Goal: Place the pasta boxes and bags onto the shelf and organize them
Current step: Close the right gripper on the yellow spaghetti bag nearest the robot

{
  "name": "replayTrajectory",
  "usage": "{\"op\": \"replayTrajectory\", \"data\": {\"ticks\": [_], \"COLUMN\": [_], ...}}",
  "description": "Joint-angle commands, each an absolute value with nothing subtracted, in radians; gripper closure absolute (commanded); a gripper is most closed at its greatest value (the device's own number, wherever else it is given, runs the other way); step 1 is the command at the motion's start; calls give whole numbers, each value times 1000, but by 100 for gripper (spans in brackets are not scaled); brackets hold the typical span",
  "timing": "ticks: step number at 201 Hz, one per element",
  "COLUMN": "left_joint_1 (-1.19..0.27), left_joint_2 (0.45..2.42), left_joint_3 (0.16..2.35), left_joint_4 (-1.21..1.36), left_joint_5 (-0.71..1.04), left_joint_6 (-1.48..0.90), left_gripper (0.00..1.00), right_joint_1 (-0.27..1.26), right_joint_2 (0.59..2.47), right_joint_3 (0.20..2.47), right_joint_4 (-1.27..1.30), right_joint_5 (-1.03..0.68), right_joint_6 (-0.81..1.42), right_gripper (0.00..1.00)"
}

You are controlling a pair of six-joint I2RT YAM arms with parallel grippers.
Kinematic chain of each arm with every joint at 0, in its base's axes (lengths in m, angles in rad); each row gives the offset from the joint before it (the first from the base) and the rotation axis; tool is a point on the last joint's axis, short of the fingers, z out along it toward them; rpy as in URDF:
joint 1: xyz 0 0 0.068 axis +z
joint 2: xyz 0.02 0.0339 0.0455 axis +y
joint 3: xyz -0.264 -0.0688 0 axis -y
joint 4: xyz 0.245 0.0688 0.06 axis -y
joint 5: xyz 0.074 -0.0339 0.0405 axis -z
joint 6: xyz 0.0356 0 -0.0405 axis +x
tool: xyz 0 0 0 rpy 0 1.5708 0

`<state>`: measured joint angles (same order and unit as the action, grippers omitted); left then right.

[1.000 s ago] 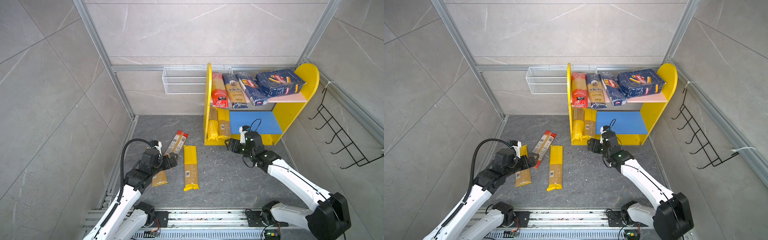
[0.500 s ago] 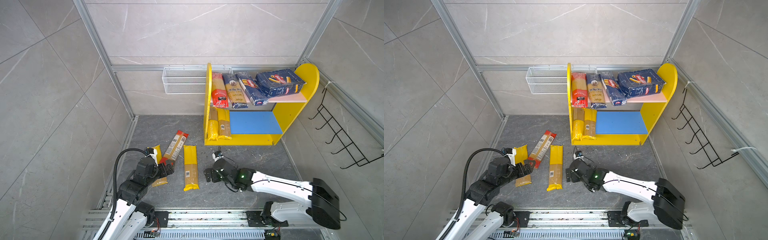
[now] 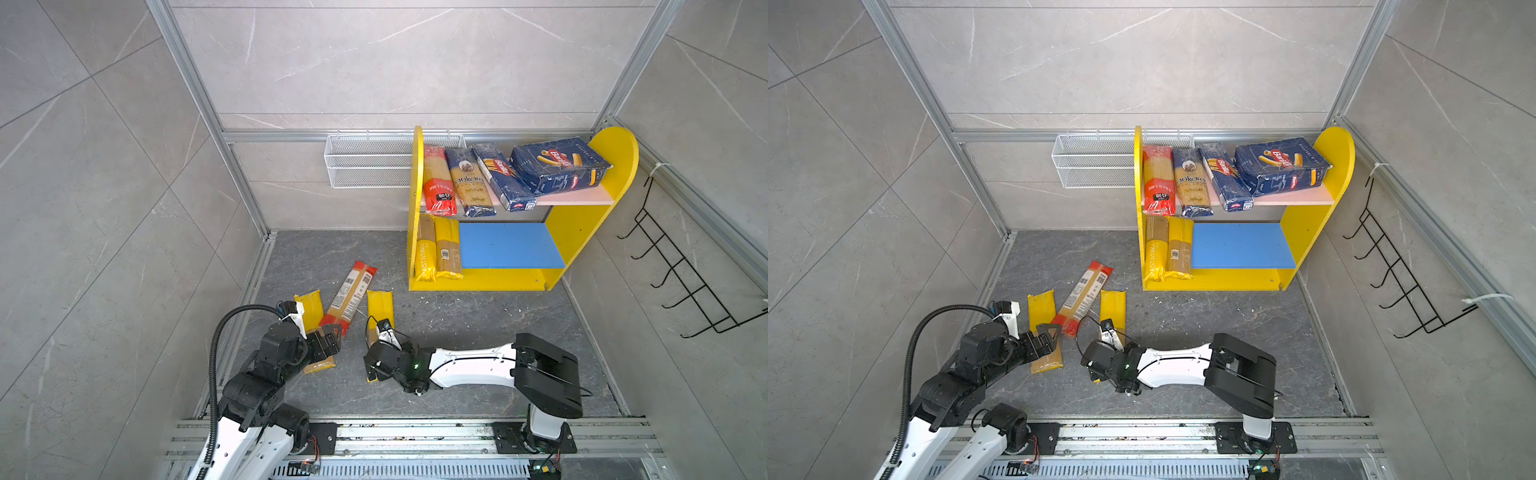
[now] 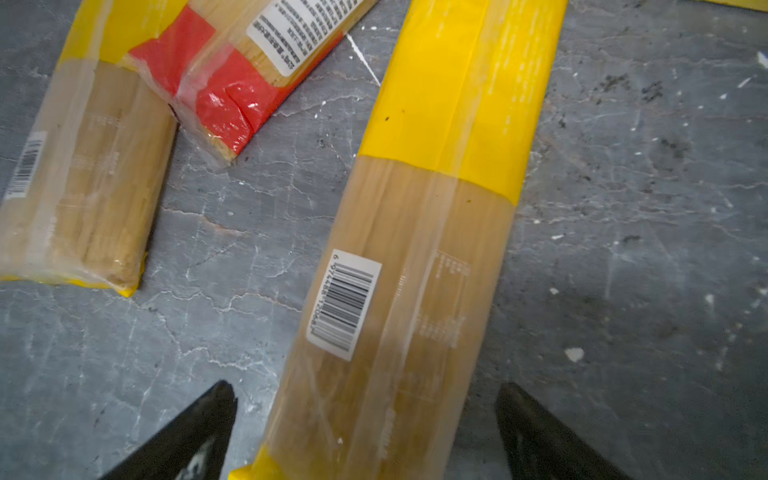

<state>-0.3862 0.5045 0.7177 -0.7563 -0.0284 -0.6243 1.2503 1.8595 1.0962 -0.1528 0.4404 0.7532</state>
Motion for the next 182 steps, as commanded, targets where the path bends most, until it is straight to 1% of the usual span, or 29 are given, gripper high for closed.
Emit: {"op": "replayTrajectory", "data": {"ticks": [1,25,73,86,109,120,131,132,142,147,167,182], "left_joint_1": [-381,-380,-381,-380,-380,-380,-381,-381,-380,-380,-381,-380], "left_joint_2": [500,498,466,457,443,441,441,441,439,438,428,418], "left_joint_3": [739,736,731,732,726,726,724,724,723,721,719,719], "left_joint_4": [-750,-750,-773,-781,-781,-779,-778,-778,-777,-777,-783,-790], "left_joint_5": [-54,-54,-65,-67,-68,-67,-65,-66,-63,-62,-58,-60], "left_joint_6": [-610,-609,-613,-613,-617,-617,-620,-620,-621,-622,-627,-629], "left_gripper": [0,0,0,0,0,0,0,0,0,0,0,0], "right_joint_1": [1258,1268,1282,1286,1287,1288,1288,1288,1287,1286,1284,1279], "right_joint_2": [1922,1977,2134,2169,2218,2238,2247,2247,2251,2252,2235,2203], "right_joint_3": [1129,1144,1186,1213,1259,1276,1284,1284,1285,1285,1267,1220], "right_joint_4": [-135,-153,-140,-189,-278,-315,-342,-342,-356,-360,-347,-300], "right_joint_5": [512,559,564,572,560,554,549,549,543,539,526,498], "right_joint_6": [779,788,837,868,913,938,958,958,970,973,979,987], "right_gripper": [0,0,0,0,3,9,22,22,35,39,52,57]}}
